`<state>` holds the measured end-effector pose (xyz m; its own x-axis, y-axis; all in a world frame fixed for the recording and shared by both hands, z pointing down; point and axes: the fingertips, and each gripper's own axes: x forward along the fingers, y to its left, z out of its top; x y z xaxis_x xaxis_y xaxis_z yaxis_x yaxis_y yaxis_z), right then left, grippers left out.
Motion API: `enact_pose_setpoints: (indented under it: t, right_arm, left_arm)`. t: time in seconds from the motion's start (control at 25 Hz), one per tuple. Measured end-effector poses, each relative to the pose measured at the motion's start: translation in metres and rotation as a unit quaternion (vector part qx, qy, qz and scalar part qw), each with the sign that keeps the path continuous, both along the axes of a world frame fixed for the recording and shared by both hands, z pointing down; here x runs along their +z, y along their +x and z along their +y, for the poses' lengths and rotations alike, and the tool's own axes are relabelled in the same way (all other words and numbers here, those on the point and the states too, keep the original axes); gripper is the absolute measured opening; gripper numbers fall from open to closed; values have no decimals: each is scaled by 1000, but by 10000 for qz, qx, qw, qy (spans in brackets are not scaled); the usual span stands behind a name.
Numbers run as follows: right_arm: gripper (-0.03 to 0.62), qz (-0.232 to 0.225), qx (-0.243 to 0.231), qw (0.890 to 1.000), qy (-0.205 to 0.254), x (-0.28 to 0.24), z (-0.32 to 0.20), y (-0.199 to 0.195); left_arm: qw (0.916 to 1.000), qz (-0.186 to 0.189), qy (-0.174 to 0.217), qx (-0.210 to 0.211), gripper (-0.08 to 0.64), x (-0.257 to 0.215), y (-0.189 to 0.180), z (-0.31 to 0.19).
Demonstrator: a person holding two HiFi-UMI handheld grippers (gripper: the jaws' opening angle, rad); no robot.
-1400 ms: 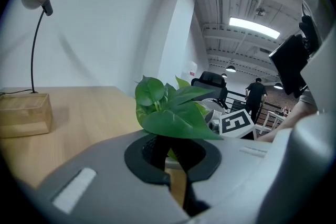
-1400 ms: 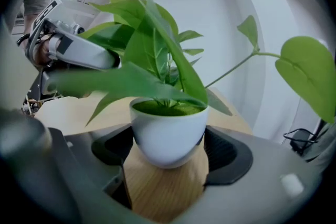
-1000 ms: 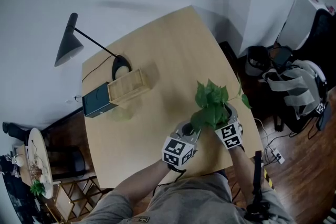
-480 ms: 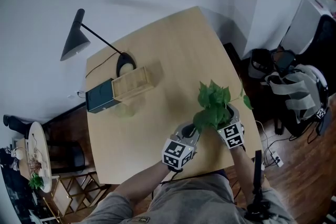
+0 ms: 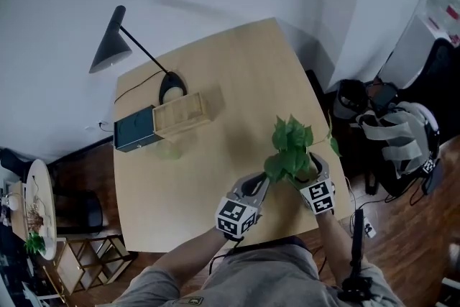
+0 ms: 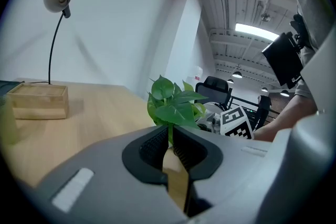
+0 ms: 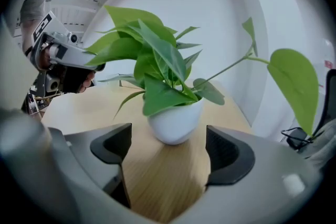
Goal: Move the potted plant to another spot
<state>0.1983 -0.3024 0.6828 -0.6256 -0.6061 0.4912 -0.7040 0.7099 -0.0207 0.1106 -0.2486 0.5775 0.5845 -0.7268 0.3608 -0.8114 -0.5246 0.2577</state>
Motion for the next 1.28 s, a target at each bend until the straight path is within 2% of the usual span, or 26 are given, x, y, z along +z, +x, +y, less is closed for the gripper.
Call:
enact_pose_setpoints:
  t: [0.12, 0.28, 0.48, 0.76, 0.8, 0.88, 0.96, 1.08, 1.28]
  right_arm:
    - [443, 32, 185, 9997, -133, -3, 11, 14]
    - [381, -66, 444, 9984, -355, -12, 39, 28]
    - [324, -633, 566, 9948, -563, -34, 73, 21]
    - [311, -868, 174, 9955, -323, -73, 134, -15]
    - [284, -867, 159, 9958, -244, -80, 145, -18]
    - [143, -873, 164, 9960, -56, -94, 168, -23]
    - [61, -892, 155, 9958, 101, -106, 190, -24]
    - [8, -887, 135, 9956, 252, -121, 218, -23]
    - [6, -802, 166, 9956, 465, -141, 254, -13]
  left_arm:
    - [9999, 45, 43, -145, 18, 1, -7, 6]
    - [9994, 111, 127, -305, 12, -3, -16, 27]
    - [9982, 224, 302, -467, 1, -16, -28, 61]
    - [9945, 314, 546, -837, 0, -34, -50, 120]
    - [9939, 321, 581, -885, 0, -36, -53, 129]
    - [9927, 361, 634, -956, 0, -40, -55, 148]
    - [9920, 425, 671, -985, 0, -44, -55, 167]
    - [9910, 535, 698, -1009, 0, -48, -54, 192]
    - [9898, 677, 706, -1037, 0, -49, -47, 226]
